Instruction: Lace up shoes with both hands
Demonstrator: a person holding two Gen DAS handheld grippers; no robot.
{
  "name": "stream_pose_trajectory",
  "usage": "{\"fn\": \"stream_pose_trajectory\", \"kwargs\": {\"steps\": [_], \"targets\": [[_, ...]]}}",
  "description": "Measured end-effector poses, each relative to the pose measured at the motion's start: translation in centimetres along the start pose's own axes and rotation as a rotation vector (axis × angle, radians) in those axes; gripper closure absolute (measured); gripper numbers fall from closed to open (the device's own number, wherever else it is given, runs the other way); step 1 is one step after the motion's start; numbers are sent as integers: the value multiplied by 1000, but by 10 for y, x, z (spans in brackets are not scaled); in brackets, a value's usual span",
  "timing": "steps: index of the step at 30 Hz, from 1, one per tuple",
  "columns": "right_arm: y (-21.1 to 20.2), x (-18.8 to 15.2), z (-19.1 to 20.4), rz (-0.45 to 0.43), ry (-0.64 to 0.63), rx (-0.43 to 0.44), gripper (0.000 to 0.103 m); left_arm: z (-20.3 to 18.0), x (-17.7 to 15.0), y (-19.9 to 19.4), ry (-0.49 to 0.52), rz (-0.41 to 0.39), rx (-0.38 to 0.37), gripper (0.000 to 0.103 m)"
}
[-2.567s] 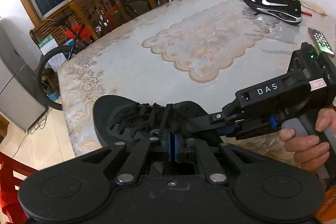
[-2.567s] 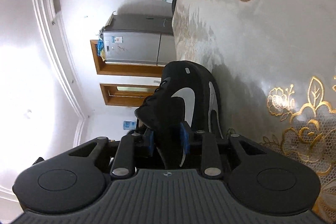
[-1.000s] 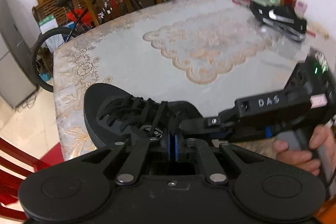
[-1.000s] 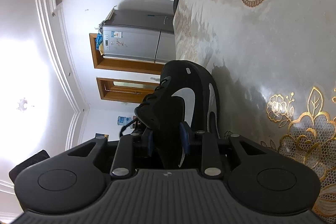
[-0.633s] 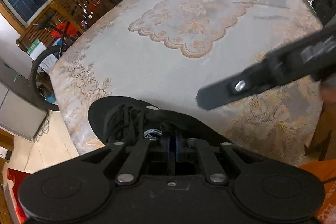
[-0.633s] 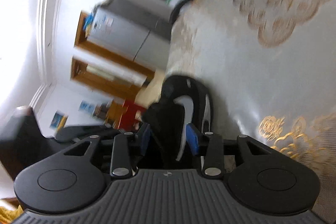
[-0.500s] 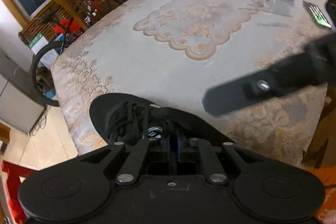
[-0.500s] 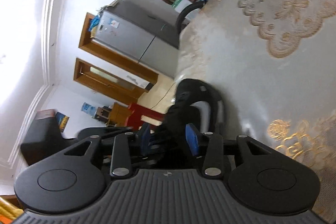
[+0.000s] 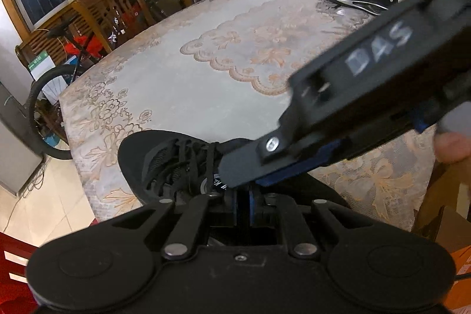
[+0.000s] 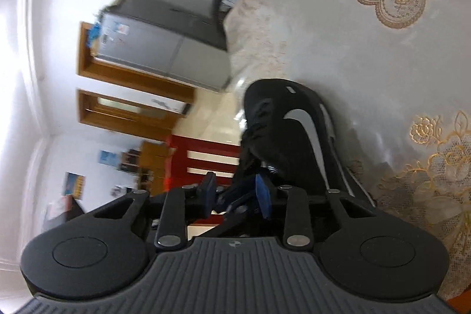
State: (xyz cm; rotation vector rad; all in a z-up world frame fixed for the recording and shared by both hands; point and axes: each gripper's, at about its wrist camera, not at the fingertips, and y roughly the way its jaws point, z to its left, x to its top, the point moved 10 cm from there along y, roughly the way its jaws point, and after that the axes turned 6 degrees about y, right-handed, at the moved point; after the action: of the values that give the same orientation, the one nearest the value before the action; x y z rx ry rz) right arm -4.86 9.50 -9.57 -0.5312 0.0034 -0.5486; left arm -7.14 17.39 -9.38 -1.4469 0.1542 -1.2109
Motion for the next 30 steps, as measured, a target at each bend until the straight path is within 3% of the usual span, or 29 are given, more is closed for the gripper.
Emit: {"fn": "stream_pose_trajectory", "kwargs": {"steps": [6,7,10,11,15,17,18,20,26,30], "targets": [[10,-1,0,-48,-157,-122,81,0,-1,-1,6,-7,-4,95],[11,-1,0,-53,-178,-127,96,0,-1,-1,-1,-6,-4,95],[13,0,-2,-61,-220,-119,97,2,-1,-8,-38,-5,-10,93],[12,-1,-3,-62,-216,-110,98,3,-3,-13,-61,-6,-18,86],[9,-4,-13,-105,-152,-85,99,13,-9,-43,-149,-56,-75,82],[8,-6,-16,-148,-107,-93,99,23,-13,-51,-162,-71,-62,53],[8,-8,-17,-164,-87,-95,99,28,-15,-54,-161,-78,-47,51],[9,-13,-18,-208,-54,-111,99,39,-21,-53,-145,-85,-50,51],[11,-25,-14,-440,12,-189,99,58,-54,-38,-61,-69,-153,50],[17,-27,-13,-550,70,-224,99,69,-73,-35,-86,-68,-226,50]]}}
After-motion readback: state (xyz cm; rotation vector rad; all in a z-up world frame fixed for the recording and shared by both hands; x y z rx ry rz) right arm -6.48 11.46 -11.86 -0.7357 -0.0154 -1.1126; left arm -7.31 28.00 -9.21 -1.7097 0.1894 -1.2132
